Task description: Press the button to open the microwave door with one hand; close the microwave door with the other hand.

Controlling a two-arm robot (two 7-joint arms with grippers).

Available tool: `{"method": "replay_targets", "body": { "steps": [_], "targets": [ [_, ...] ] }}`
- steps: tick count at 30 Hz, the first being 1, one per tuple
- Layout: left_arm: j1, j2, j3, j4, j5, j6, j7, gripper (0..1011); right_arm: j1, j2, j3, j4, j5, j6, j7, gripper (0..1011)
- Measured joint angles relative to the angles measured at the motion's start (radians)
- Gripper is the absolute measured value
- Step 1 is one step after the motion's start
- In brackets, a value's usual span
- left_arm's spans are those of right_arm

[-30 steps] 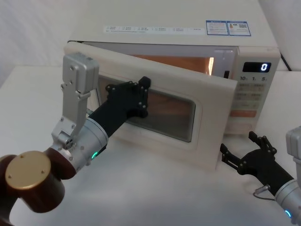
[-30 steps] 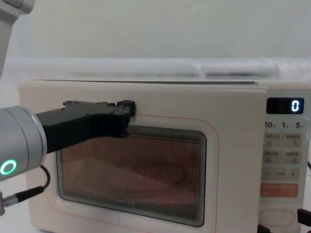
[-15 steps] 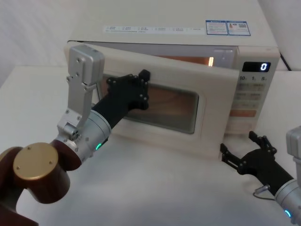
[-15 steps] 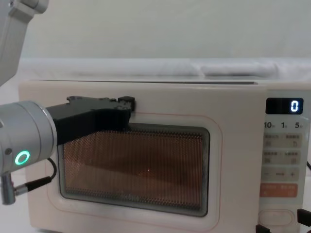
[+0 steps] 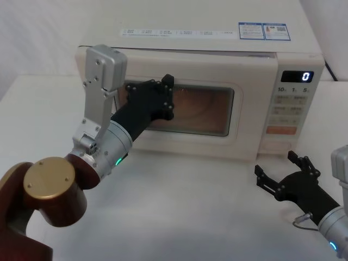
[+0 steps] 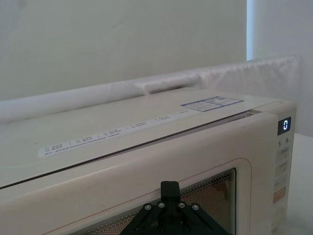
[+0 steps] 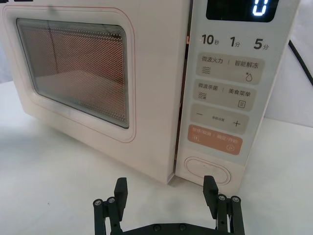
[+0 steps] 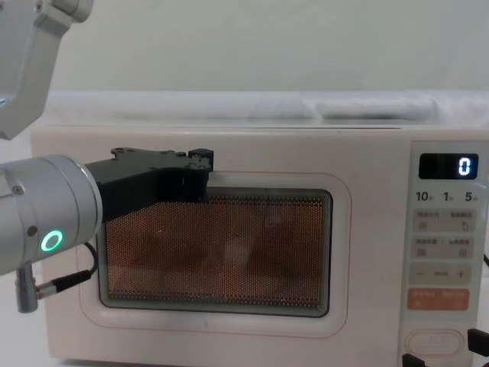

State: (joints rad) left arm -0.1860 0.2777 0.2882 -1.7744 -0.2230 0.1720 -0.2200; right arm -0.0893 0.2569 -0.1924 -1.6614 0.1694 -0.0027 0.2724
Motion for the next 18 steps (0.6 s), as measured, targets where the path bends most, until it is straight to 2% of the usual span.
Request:
{"method": "replay_targets", "body": {
  "steps": [18],
  "targets": [
    [-0.016, -0.04, -0.013, 0.034, 0.017, 0.01, 0.014, 0, 0.0, 0.0, 0.0, 0.0, 0.0, 0.0, 0.0, 1001]
  ]
}}
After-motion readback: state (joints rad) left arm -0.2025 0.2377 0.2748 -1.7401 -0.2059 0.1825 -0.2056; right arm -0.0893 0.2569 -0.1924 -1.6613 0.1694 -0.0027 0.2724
